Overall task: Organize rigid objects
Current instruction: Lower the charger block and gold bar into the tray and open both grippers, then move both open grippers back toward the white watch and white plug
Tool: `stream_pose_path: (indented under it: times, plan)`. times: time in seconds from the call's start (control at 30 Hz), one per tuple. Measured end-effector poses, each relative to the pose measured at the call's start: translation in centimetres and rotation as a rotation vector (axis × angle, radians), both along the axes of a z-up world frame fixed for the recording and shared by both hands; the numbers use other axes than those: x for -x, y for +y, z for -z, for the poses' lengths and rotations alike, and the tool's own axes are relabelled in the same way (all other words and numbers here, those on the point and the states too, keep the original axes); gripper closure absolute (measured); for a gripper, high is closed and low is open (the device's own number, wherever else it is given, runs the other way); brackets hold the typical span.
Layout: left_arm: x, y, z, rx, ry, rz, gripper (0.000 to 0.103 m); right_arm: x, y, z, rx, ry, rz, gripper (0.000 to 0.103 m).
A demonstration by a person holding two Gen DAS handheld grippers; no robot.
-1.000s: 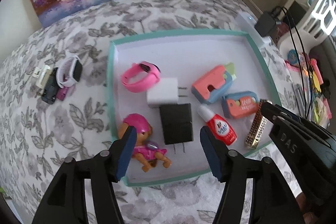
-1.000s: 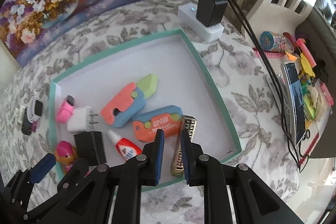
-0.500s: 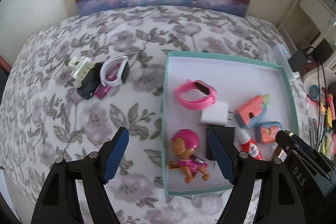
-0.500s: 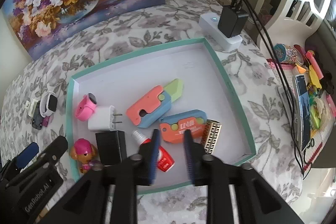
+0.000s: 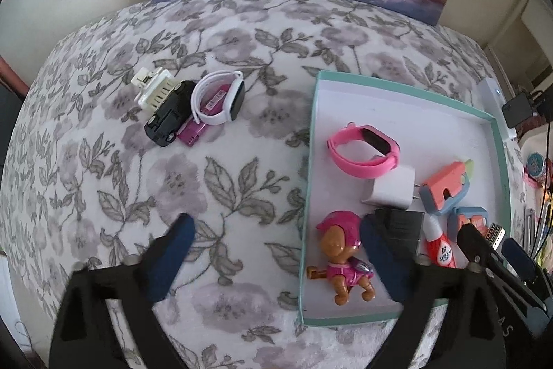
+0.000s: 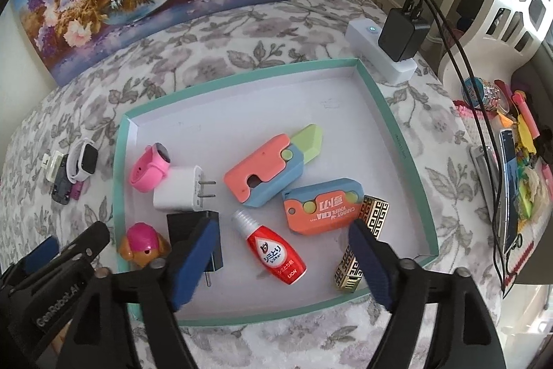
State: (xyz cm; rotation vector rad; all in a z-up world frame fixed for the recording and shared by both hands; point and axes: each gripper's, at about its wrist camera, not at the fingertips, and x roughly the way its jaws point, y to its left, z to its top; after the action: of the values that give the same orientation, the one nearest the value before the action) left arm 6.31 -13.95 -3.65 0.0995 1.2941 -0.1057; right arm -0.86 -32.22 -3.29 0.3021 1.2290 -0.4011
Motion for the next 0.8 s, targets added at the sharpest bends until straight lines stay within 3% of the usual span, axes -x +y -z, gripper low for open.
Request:
stream_pose_path:
  times: [0.2,0.8]
  plan:
    - [-0.4,0.8,-0.2,0.014,-0.009,-0.023,0.006,-0.1,0.0,0.2,-0.002,-0.003,0.001,0.0]
    - [-2.5,7.2,-3.0,0.003,-0.104,-0.164,0.006,-0.5,1.5,-1.0,-0.023,-0.066,-0.005,0.0]
